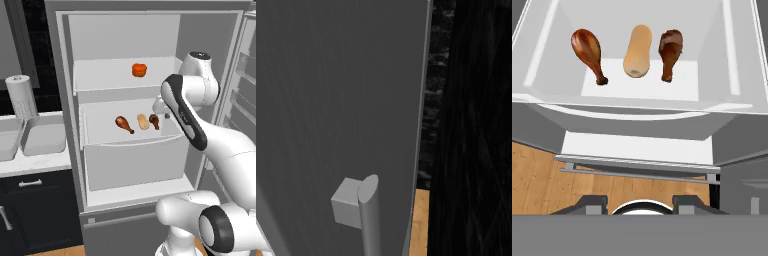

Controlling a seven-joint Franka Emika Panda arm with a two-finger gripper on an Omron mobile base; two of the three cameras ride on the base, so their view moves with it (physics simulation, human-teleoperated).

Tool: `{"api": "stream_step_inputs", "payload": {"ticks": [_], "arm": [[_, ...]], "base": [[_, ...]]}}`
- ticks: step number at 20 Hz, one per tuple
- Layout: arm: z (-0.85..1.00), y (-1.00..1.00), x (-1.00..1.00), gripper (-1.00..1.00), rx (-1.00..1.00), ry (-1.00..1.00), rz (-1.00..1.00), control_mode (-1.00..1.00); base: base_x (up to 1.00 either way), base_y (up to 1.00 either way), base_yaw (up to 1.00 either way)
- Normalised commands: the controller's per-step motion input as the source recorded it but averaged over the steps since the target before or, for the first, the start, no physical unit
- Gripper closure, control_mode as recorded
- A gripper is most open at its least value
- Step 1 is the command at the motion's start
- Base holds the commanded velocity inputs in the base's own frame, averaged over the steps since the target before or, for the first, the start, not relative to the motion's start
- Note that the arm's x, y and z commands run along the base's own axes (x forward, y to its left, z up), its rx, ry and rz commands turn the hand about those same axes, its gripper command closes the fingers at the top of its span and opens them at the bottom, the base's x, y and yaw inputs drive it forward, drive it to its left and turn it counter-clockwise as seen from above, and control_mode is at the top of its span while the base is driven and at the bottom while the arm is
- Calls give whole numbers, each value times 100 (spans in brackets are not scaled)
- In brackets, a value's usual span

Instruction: Place one squash and one chicken drumstick in each tupperware on the nearby counter, to pack two identical lunches.

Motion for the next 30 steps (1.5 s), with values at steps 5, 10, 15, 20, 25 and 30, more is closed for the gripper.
{"api": "stream_step_inputs", "payload": {"ticks": [5,10,15,20,25,30], "arm": [[-29,1,2,-100,1,8,-2,-100],[-43,-15,45,-100,-5,-13,-2,-100],[-36,-25,16,-100,-3,-31,0,-100],[-24,-1,47,-100,1,-4,0,-100],[-2,-3,58,-100,0,1,0,-100],[-17,-3,53,-100,0,0,0,-100]], "base": [[0,0,0],[0,0,0],[0,0,0],[0,0,0],[0,0,0],[0,0,0]]}}
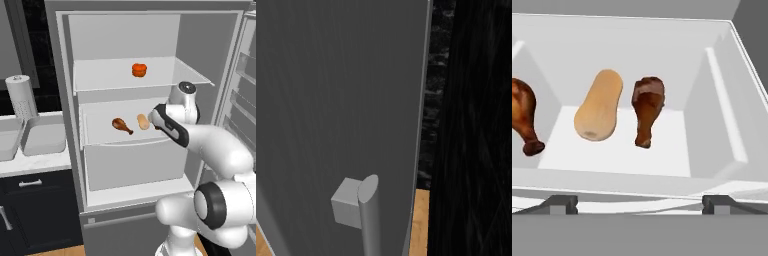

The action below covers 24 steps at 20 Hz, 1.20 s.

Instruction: Place one squash and one chicken drumstick in each tupperware on the nearby counter, to pack two identical lunches.

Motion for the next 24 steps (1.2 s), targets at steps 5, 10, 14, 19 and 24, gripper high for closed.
{"api": "stream_step_inputs", "payload": {"ticks": [5,10,14,19,24], "arm": [[-36,-13,29,-100,0,0,0,-100],[-36,-5,24,-100,0,-1,0,-100],[-32,0,34,-100,0,-1,0,-100],[-24,0,40,-100,0,-1,0,-100],[-14,0,54,-100,0,0,0,-100]], "base": [[0,0,0],[0,0,0],[0,0,0],[0,0,0],[0,0,0]]}}
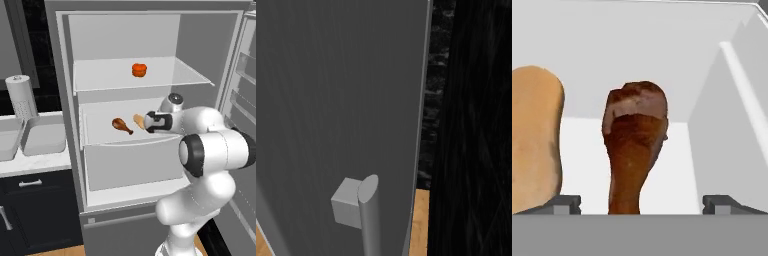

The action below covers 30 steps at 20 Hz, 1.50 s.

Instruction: Place one squash and one chicken drumstick in each tupperware on the nearby counter, to pack two identical lunches.

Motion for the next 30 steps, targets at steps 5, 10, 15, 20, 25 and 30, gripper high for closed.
{"api": "stream_step_inputs", "payload": {"ticks": [5,10,15,20,25,30], "arm": [[-17,0,49,-100,0,0,0,-100],[-36,11,26,-100,0,0,0,-100],[-38,20,8,-100,0,-1,0,-100],[-7,2,-9,-100,0,0,2,-100],[-16,8,0,100,0,0,0,-100],[-50,8,0,100,0,-1,0,-100]], "base": [[0,0,0],[0,0,0],[0,0,0],[0,0,0],[0,0,0],[0,0,0]]}}
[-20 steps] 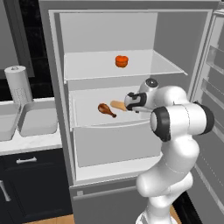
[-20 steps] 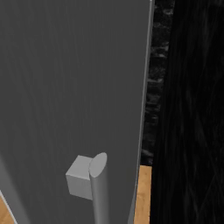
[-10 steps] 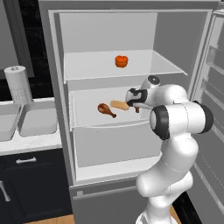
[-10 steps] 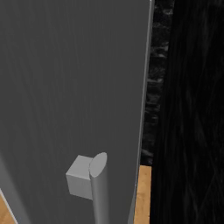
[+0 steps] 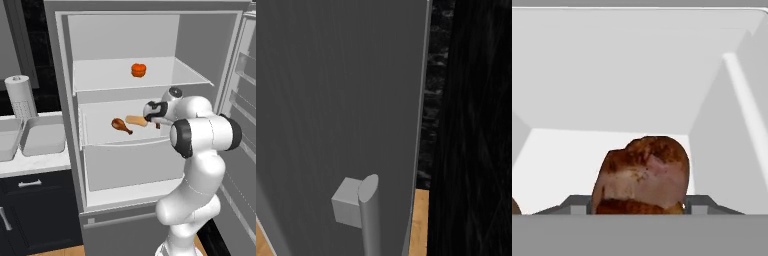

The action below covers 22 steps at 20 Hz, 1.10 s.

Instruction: Place one squash and one chicken drumstick in each tupperware on the nearby counter, to pack two identical lunches.

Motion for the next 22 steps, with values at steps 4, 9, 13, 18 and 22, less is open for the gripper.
{"api": "stream_step_inputs", "payload": {"ticks": [4,9,13,18,22], "arm": [[-4,0,-6,100,0,-3,0,-100],[-23,-4,-89,100,1,-19,-2,-100],[-3,-5,-100,100,4,-43,-12,-100],[100,0,-90,100,0,-31,-29,-100],[100,0,-97,100,0,-1,-33,-100]], "base": [[0,0,0],[0,0,0],[0,0,0],[0,0,0],[0,0,0]]}}
